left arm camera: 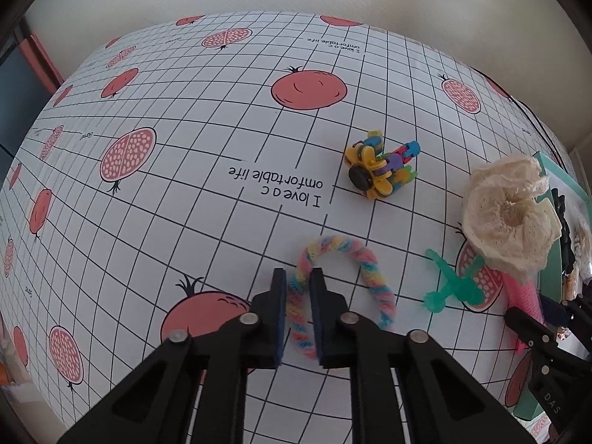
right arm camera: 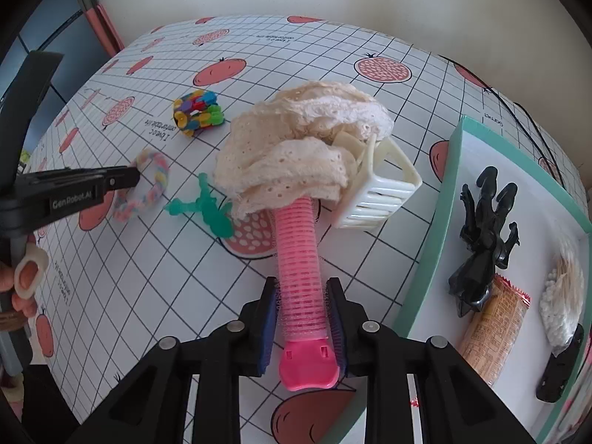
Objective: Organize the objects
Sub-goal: 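Grasp the rainbow ring with the left tool while the right tool grasps the pink roller, then lift and carry the ring and pink roller over the white tray with both tools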
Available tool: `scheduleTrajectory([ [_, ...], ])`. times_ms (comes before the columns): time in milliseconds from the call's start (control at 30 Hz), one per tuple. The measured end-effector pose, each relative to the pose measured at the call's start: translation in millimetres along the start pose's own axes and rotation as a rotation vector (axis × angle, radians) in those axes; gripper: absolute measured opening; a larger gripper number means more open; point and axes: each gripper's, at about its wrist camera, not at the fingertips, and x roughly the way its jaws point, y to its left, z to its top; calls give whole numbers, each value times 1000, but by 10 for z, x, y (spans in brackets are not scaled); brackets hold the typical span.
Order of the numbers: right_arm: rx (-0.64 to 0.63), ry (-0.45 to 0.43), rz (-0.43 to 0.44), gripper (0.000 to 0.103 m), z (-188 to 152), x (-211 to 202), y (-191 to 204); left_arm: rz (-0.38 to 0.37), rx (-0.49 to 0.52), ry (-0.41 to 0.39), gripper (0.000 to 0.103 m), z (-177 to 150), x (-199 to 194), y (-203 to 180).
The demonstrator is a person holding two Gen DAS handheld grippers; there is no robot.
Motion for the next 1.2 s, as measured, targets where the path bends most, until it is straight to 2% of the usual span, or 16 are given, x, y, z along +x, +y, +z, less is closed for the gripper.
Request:
scheduleTrajectory([
  [367,-18,-53,81,26,-12,-265,69,-16,-31,10,7,28,7,67],
  [867,-22,-169,106,26,88,-731,104,-66,-41,-107,7,147,-429,-9],
  [1200,2,-235,120,26,108,-977,42,-107,-112,-144,7,197,-590,74],
])
